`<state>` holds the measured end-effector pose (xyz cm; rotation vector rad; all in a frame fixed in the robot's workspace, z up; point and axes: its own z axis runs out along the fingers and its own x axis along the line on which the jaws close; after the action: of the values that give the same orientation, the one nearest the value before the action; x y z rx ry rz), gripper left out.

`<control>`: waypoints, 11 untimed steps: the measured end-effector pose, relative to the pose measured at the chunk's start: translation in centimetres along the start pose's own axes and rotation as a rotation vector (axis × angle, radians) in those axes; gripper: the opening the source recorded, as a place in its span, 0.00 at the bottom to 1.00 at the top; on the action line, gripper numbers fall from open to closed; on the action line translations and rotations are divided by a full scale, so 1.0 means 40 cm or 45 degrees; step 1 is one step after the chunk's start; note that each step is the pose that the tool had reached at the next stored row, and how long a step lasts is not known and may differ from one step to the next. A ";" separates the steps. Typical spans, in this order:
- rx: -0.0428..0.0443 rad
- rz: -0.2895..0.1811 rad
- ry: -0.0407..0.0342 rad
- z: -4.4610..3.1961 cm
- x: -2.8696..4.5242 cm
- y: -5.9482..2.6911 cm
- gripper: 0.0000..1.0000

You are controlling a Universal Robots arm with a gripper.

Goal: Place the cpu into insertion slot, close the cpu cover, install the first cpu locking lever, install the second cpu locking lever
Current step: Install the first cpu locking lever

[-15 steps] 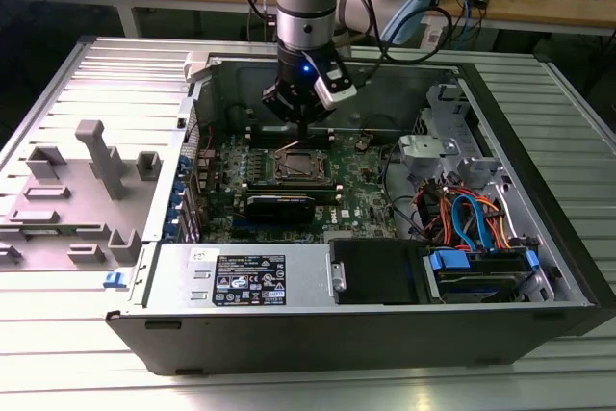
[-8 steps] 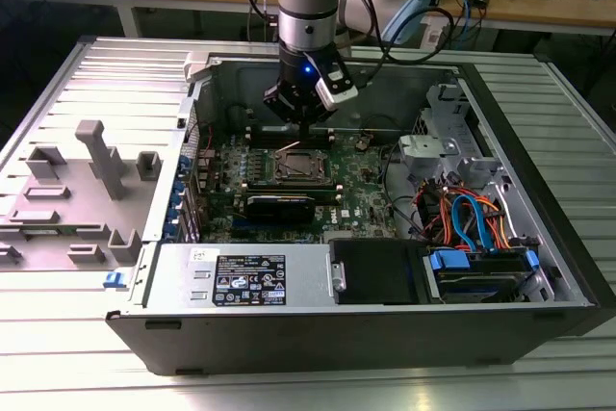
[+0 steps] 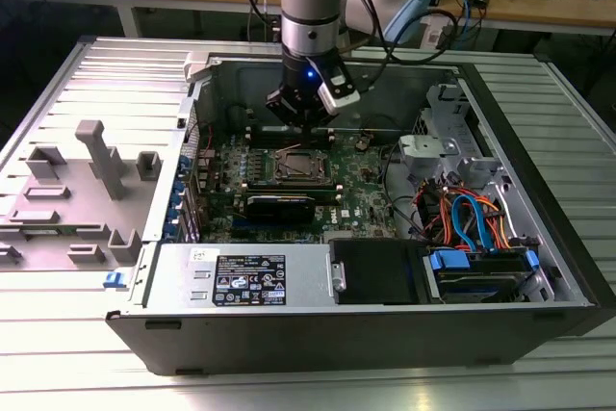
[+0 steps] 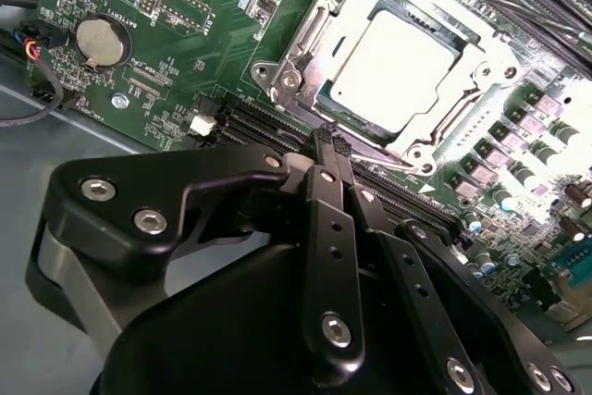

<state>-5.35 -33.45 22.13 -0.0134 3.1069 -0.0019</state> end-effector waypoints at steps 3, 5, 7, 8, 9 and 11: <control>0.000 0.000 0.0000 0.005 -0.004 0.000 0.11; 0.000 0.000 -0.0002 0.009 -0.005 0.000 0.11; -0.001 0.000 0.0000 0.014 -0.005 0.000 0.11; -0.001 0.000 0.0000 0.016 -0.005 0.000 0.11; -0.002 0.000 0.0001 0.018 -0.005 0.000 0.11; -0.003 0.000 0.0001 0.023 -0.005 0.000 0.11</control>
<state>-5.10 -33.45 21.21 -0.0133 3.1070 0.0014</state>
